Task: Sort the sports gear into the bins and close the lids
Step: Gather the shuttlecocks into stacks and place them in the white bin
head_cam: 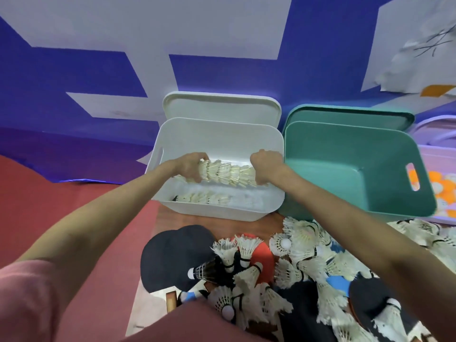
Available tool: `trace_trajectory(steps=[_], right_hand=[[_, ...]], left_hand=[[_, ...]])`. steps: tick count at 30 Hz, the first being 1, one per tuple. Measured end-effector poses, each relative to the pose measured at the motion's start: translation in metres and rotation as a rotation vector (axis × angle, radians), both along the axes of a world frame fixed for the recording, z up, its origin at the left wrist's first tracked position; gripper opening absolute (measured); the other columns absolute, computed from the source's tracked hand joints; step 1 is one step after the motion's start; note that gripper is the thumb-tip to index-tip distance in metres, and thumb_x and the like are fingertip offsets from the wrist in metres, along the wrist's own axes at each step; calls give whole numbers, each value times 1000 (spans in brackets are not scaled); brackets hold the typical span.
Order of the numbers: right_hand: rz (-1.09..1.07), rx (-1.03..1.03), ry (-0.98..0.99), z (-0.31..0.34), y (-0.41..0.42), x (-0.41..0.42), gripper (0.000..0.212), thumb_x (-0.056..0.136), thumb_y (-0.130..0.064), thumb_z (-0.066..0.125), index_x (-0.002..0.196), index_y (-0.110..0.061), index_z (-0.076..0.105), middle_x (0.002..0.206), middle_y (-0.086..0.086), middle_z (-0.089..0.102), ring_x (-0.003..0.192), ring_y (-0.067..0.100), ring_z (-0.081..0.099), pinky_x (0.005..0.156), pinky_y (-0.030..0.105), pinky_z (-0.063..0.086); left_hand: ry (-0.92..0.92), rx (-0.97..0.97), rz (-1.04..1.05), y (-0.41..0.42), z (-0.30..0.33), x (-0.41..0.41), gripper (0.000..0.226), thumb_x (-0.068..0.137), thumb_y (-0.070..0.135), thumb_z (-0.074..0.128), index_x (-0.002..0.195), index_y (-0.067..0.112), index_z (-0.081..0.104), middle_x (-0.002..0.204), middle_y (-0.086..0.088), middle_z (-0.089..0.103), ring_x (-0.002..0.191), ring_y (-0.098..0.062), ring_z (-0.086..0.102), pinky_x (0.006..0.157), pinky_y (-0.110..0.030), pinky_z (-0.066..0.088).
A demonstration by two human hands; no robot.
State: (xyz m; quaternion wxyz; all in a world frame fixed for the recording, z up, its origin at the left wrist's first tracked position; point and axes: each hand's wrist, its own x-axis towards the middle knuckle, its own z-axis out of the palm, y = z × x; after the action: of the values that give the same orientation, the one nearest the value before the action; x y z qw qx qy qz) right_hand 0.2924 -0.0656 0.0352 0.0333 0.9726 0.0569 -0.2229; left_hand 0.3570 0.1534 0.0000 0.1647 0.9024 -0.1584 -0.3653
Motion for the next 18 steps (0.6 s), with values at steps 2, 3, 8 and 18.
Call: trace_trajectory(steps=[2, 3, 8, 18], right_hand=[[58, -75, 12, -11, 6, 3, 23, 85, -1, 52, 106, -9, 59, 91, 5, 54, 94, 23, 59, 70, 28, 39], [80, -101, 28, -18, 8, 4, 24, 87, 0, 50, 107, -9, 59, 95, 5, 56, 96, 23, 59, 71, 28, 38], [136, -135, 123, -47, 10, 9, 15, 85, 2, 54, 88, -12, 52, 68, -3, 42, 75, 19, 50, 67, 27, 36], [158, -152, 231, -57, 8, 7, 28, 82, 6, 52, 64, -11, 38, 64, -1, 42, 61, 17, 47, 64, 29, 38]], left_hand=[[12, 21, -17, -6, -10, 4, 68, 73, 1, 74, 134, 7, 44, 127, -13, 52, 103, -29, 55, 66, -22, 40], [17, 30, -25, -8, -15, 5, 66, 73, 0, 74, 132, 6, 45, 126, -13, 53, 102, -29, 55, 62, -22, 40], [81, 76, -22, -11, -41, 5, 59, 73, -1, 71, 124, 4, 43, 91, -2, 52, 62, -11, 46, 43, -17, 33], [130, 234, -226, -12, -65, 4, 26, 69, 42, 35, 81, 22, 47, 101, -11, 51, 96, -33, 46, 84, -40, 39]])
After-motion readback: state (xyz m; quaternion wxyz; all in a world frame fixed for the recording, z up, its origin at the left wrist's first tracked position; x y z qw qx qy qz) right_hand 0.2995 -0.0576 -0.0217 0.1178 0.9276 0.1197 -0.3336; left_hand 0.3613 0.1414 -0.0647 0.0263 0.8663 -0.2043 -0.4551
